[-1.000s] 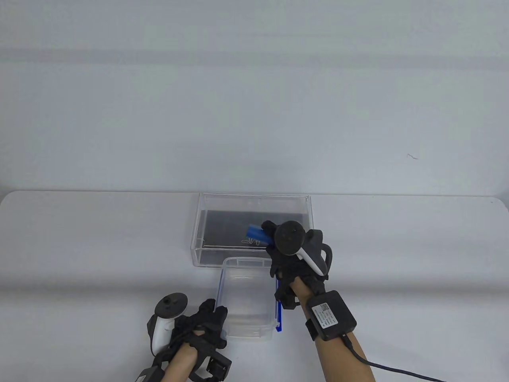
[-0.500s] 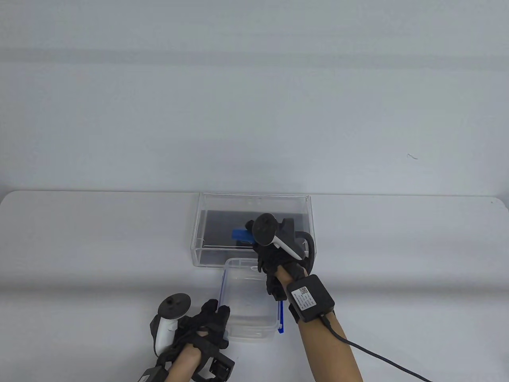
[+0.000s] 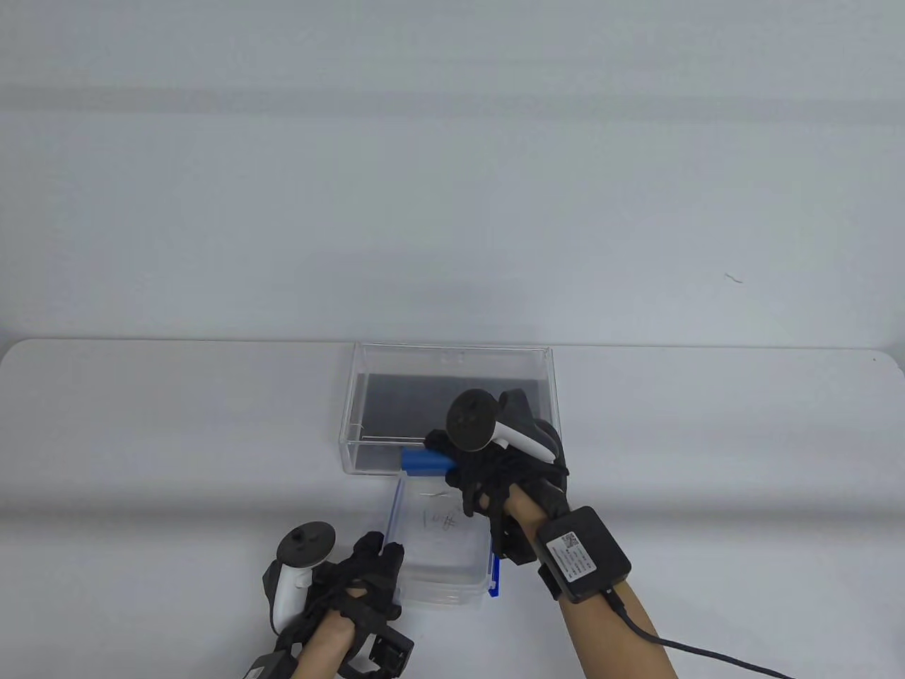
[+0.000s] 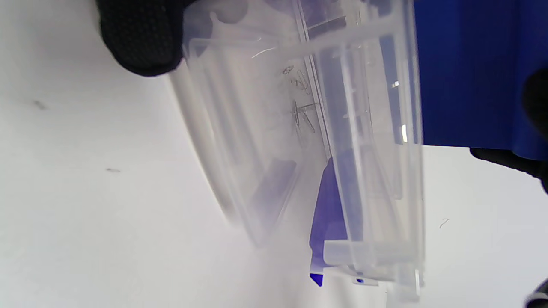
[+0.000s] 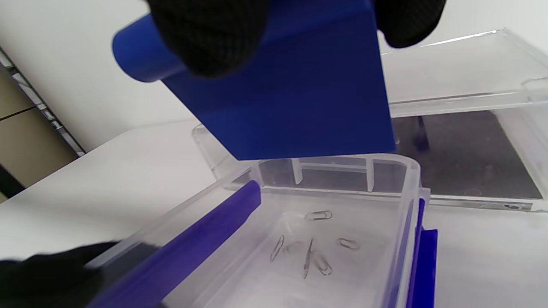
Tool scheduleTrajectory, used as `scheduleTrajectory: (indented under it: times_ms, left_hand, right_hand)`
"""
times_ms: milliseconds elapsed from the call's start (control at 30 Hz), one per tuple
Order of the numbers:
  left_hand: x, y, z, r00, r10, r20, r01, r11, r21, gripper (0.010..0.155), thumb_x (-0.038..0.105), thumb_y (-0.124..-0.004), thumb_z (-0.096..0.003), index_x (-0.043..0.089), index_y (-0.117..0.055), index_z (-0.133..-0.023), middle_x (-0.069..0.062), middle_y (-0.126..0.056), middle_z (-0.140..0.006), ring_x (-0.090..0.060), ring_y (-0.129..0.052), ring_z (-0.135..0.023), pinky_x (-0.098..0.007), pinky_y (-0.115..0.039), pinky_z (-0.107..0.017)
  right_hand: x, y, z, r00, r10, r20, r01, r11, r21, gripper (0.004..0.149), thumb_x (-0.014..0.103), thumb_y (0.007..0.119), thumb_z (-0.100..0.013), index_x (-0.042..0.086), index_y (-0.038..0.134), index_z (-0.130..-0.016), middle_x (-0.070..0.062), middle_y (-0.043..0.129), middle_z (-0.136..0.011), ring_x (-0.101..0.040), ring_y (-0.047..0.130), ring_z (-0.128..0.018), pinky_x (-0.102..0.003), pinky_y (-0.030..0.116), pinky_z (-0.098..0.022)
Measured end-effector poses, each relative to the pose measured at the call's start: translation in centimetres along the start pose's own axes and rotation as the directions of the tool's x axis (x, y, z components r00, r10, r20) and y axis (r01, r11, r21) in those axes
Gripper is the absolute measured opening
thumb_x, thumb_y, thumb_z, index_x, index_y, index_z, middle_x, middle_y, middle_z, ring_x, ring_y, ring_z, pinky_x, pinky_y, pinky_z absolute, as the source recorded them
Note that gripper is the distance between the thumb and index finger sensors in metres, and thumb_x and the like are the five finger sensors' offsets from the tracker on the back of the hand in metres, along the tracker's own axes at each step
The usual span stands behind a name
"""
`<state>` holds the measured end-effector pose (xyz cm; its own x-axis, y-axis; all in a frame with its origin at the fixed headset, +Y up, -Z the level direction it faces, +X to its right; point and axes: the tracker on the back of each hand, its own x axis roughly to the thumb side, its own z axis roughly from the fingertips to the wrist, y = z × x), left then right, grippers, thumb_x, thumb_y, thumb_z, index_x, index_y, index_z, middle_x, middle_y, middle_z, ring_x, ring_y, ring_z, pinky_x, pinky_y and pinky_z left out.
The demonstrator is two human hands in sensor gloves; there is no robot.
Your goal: Scrape paper clips from drawer organizer into plastic box
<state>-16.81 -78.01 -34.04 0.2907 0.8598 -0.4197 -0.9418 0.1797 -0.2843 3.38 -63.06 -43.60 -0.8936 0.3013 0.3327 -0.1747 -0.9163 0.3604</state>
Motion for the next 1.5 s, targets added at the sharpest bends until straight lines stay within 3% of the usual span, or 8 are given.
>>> scheduleTrajectory:
  times_ms: [133, 333, 600, 800, 900, 1000, 1233, 1500]
  left_hand:
    - [0.0, 0.1, 0.0, 1.0, -0.018, 0.006, 0.017, 1.0, 0.004, 0.074, 0.047, -0.056, -0.0499, 0.011, -0.021, -0.103, -0.025, -0.037, -0.098, -0.05, -0.064, -0.084, -0.049, -0.078, -0.055]
    - [0.2, 0.2, 0.0, 0.998, -0.056, 0.022, 0.055, 0.998, 0.002, 0.073, 0.046, -0.057, -0.0498, 0.01, -0.022, -0.103, -0.026, -0.038, -0.097, -0.051, -0.064, -0.084, -0.05, -0.078, -0.055]
    - [0.7, 0.7, 0.2, 0.989, -0.109, 0.097, 0.108, 0.994, 0.011, 0.073, 0.046, -0.059, -0.0494, 0.011, -0.023, -0.103, -0.026, -0.04, -0.097, -0.051, -0.064, -0.084, -0.051, -0.077, -0.055]
    - [1.1, 1.1, 0.3, 0.985, -0.097, 0.144, 0.092, 0.995, 0.041, 0.072, 0.047, -0.06, -0.0492, 0.012, -0.026, -0.103, -0.025, -0.042, -0.097, -0.05, -0.066, -0.083, -0.05, -0.078, -0.054]
    - [1.3, 1.3, 0.4, 0.98, -0.106, 0.166, 0.097, 0.993, 0.061, 0.072, 0.047, -0.061, -0.049, 0.012, -0.027, -0.103, -0.025, -0.043, -0.097, -0.05, -0.067, -0.083, -0.05, -0.078, -0.054]
    - [1.5, 1.7, 0.5, 0.977, -0.102, 0.188, 0.088, 0.993, 0.079, 0.071, 0.048, -0.061, -0.0489, 0.013, -0.03, -0.103, -0.025, -0.045, -0.096, -0.05, -0.068, -0.082, -0.05, -0.079, -0.053]
    - [2.5, 3.3, 1.5, 0.968, -0.054, 0.244, 0.026, 0.993, 0.118, 0.069, 0.049, -0.063, -0.0486, 0.016, -0.037, -0.104, -0.024, -0.049, -0.096, -0.05, -0.071, -0.08, -0.05, -0.081, -0.05]
    - [4.0, 9.4, 4.2, 0.939, 0.024, 0.343, -0.125, 0.953, 0.275, 0.066, 0.049, -0.065, -0.0485, 0.019, -0.045, -0.104, -0.024, -0.051, -0.096, -0.049, -0.071, -0.08, -0.051, -0.079, -0.049]
  right_hand:
    - [0.3, 0.3, 1.6, 1.0, -0.014, 0.01, 0.014, 0.999, -0.042, 0.064, 0.029, 0.076, -0.043, 0.036, 0.045, -0.098, 0.002, 0.066, -0.097, -0.028, 0.07, -0.085, -0.054, 0.053, -0.071]
    - [-1.3, 0.6, 5.2, 0.994, -0.112, -0.019, 0.105, 0.97, -0.221, 0.064, 0.034, 0.072, -0.044, 0.029, 0.041, -0.099, -0.003, 0.067, -0.095, -0.029, 0.074, -0.081, -0.053, 0.057, -0.069]
    - [-7.2, 3.0, 11.3, 0.918, -0.389, -0.076, 0.301, 0.808, -0.507, 0.063, 0.035, 0.065, -0.044, 0.026, 0.037, -0.1, -0.005, 0.063, -0.095, -0.03, 0.071, -0.081, -0.053, 0.056, -0.068]
    - [-11.9, 5.9, 14.6, 0.851, -0.511, -0.118, 0.331, 0.699, -0.634, 0.062, 0.033, 0.063, -0.044, 0.026, 0.036, -0.1, -0.006, 0.059, -0.097, -0.032, 0.067, -0.084, -0.053, 0.053, -0.069]
    - [-13.6, 8.0, 15.2, 0.823, -0.557, -0.11, 0.346, 0.646, -0.68, 0.061, 0.033, 0.067, -0.045, 0.026, 0.04, -0.099, -0.006, 0.061, -0.097, -0.032, 0.068, -0.084, -0.053, 0.055, -0.068]
    - [-14.4, 8.8, 15.5, 0.835, -0.523, -0.173, 0.306, 0.701, -0.644, 0.061, 0.033, 0.07, -0.045, 0.027, 0.042, -0.099, -0.006, 0.062, -0.097, -0.032, 0.069, -0.084, -0.053, 0.056, -0.068]
    - [-14.5, 8.9, 16.0, 0.834, -0.532, -0.149, 0.317, 0.681, -0.66, 0.061, 0.033, 0.071, -0.045, 0.026, 0.043, -0.099, -0.006, 0.063, -0.096, -0.032, 0.07, -0.084, -0.053, 0.056, -0.068]
    - [-14.4, 9.1, 15.9, 0.847, -0.508, -0.159, 0.303, 0.706, -0.64, 0.061, 0.033, 0.071, -0.045, 0.026, 0.044, -0.099, -0.006, 0.063, -0.096, -0.032, 0.07, -0.084, -0.053, 0.056, -0.068]
